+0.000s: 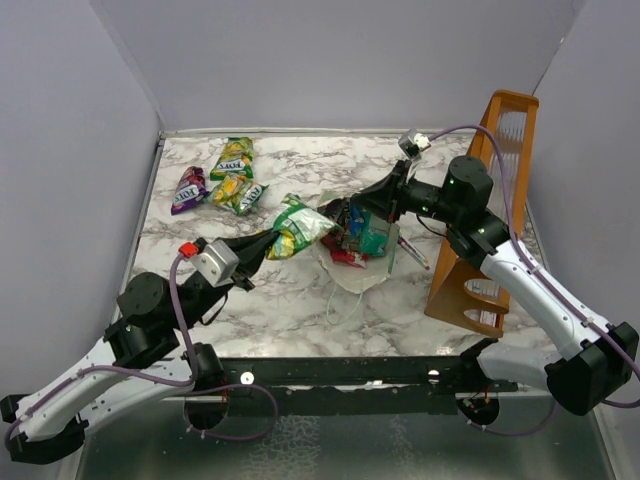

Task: Take the snacks out of the paper bag
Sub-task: Place the snack at the center of the board.

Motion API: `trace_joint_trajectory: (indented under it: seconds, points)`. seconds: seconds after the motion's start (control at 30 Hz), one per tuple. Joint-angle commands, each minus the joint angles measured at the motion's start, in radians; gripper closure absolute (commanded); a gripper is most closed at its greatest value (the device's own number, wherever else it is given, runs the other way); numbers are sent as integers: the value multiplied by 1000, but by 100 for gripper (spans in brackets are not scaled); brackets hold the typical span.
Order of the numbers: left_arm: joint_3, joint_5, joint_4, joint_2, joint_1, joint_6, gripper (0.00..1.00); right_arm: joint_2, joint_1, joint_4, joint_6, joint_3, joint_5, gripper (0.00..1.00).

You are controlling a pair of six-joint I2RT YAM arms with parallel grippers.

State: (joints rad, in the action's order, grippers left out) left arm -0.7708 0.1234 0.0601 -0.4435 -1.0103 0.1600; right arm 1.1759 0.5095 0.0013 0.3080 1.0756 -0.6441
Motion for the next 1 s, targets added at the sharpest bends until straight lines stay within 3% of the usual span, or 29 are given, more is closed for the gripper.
trace_joint_trajectory:
  seconds: [0.0, 0.2, 0.4, 0.53, 0.67, 0.8, 0.97]
  points:
    - [-74, 269, -59, -45, -5, 98, 100, 1, 4, 9, -19, 4, 18, 99]
    - [-33, 780, -218, -178, -5, 112, 100, -6, 4, 0, -17, 6, 20, 99]
    - [93, 976, -343, -239, 0, 57, 100, -13, 4, -7, -23, 6, 26, 99]
    - [159, 973, -219, -315, 59, -198, 100, -7, 4, 4, -19, -1, 15, 99]
    - [171, 833, -53, -422, 231, -469, 100, -8, 4, 6, -13, -7, 11, 99]
    - [147, 719, -9, -532, 404, -549, 100, -17, 4, 4, -18, -14, 17, 99]
    - [61, 747, 47, -731, 529, -712, 100, -19, 3, 38, -1, -31, 11, 99]
